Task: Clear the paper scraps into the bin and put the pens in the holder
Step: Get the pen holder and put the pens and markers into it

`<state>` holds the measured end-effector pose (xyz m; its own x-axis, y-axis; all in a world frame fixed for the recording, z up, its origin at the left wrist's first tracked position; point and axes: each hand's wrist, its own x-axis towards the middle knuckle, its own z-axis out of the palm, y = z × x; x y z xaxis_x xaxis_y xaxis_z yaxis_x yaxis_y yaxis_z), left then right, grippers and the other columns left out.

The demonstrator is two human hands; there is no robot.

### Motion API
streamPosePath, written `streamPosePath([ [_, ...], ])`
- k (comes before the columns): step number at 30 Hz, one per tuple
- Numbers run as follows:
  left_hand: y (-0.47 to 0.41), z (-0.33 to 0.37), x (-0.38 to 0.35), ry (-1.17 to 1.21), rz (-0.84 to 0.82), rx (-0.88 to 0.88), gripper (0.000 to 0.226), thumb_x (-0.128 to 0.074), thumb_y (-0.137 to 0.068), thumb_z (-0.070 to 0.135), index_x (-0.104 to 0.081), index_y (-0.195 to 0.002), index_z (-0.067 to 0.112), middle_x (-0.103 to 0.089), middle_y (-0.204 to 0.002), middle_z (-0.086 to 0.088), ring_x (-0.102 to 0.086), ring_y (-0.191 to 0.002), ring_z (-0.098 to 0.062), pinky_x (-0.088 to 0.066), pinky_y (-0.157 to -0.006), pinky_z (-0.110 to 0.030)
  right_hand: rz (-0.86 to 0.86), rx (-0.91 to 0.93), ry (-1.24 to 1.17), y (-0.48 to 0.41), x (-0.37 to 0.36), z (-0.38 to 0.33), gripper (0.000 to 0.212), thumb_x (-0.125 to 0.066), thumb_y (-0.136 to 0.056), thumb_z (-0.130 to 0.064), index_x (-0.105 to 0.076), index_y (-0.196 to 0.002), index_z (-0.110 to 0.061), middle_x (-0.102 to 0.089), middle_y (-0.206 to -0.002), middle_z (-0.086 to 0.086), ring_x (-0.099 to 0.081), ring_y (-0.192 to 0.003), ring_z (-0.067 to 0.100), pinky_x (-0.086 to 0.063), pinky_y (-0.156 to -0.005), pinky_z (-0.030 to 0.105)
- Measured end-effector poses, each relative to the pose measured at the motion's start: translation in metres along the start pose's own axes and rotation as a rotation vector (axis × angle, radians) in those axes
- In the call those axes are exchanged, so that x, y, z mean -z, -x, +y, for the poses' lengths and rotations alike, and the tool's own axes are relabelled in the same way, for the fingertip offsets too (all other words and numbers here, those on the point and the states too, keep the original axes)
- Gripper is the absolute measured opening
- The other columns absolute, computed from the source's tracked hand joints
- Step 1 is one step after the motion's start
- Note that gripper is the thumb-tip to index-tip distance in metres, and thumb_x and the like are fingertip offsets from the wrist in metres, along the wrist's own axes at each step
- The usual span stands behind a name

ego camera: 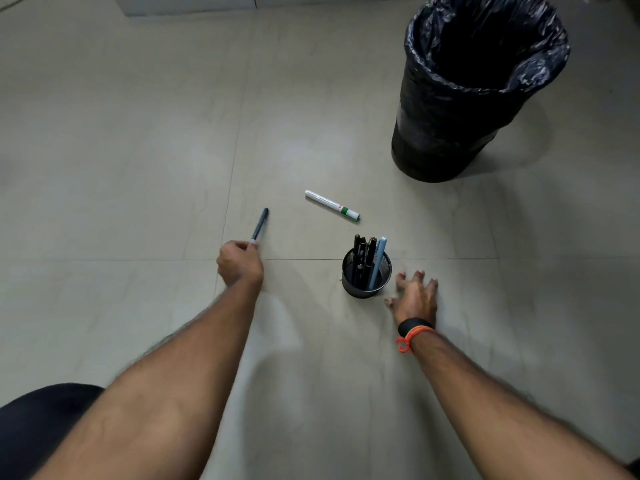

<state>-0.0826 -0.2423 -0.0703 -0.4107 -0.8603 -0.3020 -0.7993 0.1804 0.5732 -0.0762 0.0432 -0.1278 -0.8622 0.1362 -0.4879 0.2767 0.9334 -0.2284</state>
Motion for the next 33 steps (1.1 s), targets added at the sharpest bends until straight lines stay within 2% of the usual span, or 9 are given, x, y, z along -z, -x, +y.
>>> streamPosePath([
  [4,0.031,0.037,0.017,0.163,-0.006,-0.213,0.013,-0.066,-0.086,0.028,-0.072,-0.092,0.019,-0.074,-0.089,-0.006,-0.069,-0.086,-0.027,-0.053,-0.083,-0.033,-0.004,-0.011,-0.035,0.006,0.005,-0.001,0.059,-0.069,-0.086,-0.024,-0.044,-0.139,-0.026,-0.022,-0.155,0.008,-0.013,-0.143,0.037,-0.043,-0.103,0.053],
  [8,0.068,0.076,0.045,0.289,-0.126,-0.597,0.006,-0.069,-0.084,0.021,-0.071,-0.090,0.021,-0.070,-0.073,0.004,-0.070,-0.067,-0.016,-0.056,-0.070,-0.029,-0.008,-0.006,-0.056,0.012,0.013,-0.003,0.062,-0.070,-0.085,-0.024,-0.044,-0.141,-0.026,-0.024,-0.153,0.008,-0.016,-0.142,0.037,-0.044,-0.103,0.052],
  [12,0.099,0.088,0.056,0.096,-0.244,-0.925,0.008,-0.071,-0.083,0.014,-0.073,-0.090,0.016,-0.072,-0.079,0.002,-0.068,-0.072,-0.014,-0.051,-0.069,-0.025,-0.015,0.011,-0.020,0.016,0.022,-0.003,0.054,-0.062,-0.090,-0.027,-0.045,-0.141,-0.024,-0.030,-0.151,0.009,-0.024,-0.139,0.037,-0.043,-0.105,0.045],
  [16,0.117,0.080,0.040,-0.187,-0.349,-1.071,0.014,-0.066,-0.084,0.011,-0.071,-0.094,0.019,-0.073,-0.092,0.004,-0.066,-0.087,-0.013,-0.037,-0.068,-0.015,0.147,-0.134,-0.351,0.014,0.044,-0.002,0.041,-0.048,-0.088,-0.011,-0.062,-0.126,-0.018,-0.060,-0.130,0.011,-0.046,-0.127,0.033,-0.046,-0.100,0.037],
  [18,0.123,0.075,0.029,-0.386,-0.421,-1.126,0.021,-0.062,-0.083,0.008,-0.070,-0.097,0.022,-0.070,-0.096,0.005,-0.066,-0.091,-0.014,-0.041,-0.070,-0.019,0.237,-0.177,-0.493,0.007,0.059,-0.002,0.042,-0.049,-0.086,-0.009,-0.066,-0.123,-0.019,-0.064,-0.127,0.010,-0.054,-0.123,0.032,-0.048,-0.097,0.034],
  [22,0.125,0.076,0.014,-0.521,-0.529,-1.093,0.035,-0.062,-0.084,0.008,-0.062,-0.115,0.023,-0.069,-0.109,0.001,-0.063,-0.102,-0.023,-0.050,-0.080,-0.033,0.314,-0.094,-0.593,-0.017,0.093,-0.017,0.033,-0.055,-0.085,-0.010,-0.071,-0.114,-0.016,-0.068,-0.121,0.009,-0.062,-0.114,0.030,-0.048,-0.090,0.028],
  [27,0.103,0.031,0.012,-0.238,-0.425,-0.764,0.066,-0.073,-0.081,0.014,-0.043,-0.139,0.022,-0.055,-0.136,0.000,-0.053,-0.122,-0.022,-0.043,-0.098,-0.033,0.259,0.097,-0.642,-0.052,0.120,-0.051,0.026,-0.062,-0.082,-0.013,-0.075,-0.104,-0.015,-0.075,-0.106,0.004,-0.067,-0.105,0.022,-0.050,-0.095,0.029],
  [31,0.077,-0.047,-0.002,-0.656,-0.494,-0.565,0.091,-0.078,-0.074,0.016,-0.024,-0.146,0.030,-0.027,-0.150,0.002,-0.035,-0.129,-0.032,-0.050,-0.089,-0.037,0.104,0.276,-0.524,-0.076,0.123,-0.087,0.017,-0.071,-0.080,-0.019,-0.077,-0.096,-0.017,-0.074,-0.088,-0.001,-0.068,-0.086,0.016,-0.056,-0.088,0.037],
  [33,0.071,-0.067,-0.010,-0.731,-0.548,-0.493,0.104,-0.081,-0.070,0.019,-0.013,-0.148,0.034,-0.011,-0.155,0.002,-0.023,-0.134,-0.041,-0.052,-0.091,-0.044,0.012,0.350,-0.401,-0.087,0.119,-0.105,0.015,-0.075,-0.079,-0.021,-0.077,-0.093,-0.016,-0.073,-0.086,-0.001,-0.067,-0.085,0.017,-0.057,-0.084,0.036],
])
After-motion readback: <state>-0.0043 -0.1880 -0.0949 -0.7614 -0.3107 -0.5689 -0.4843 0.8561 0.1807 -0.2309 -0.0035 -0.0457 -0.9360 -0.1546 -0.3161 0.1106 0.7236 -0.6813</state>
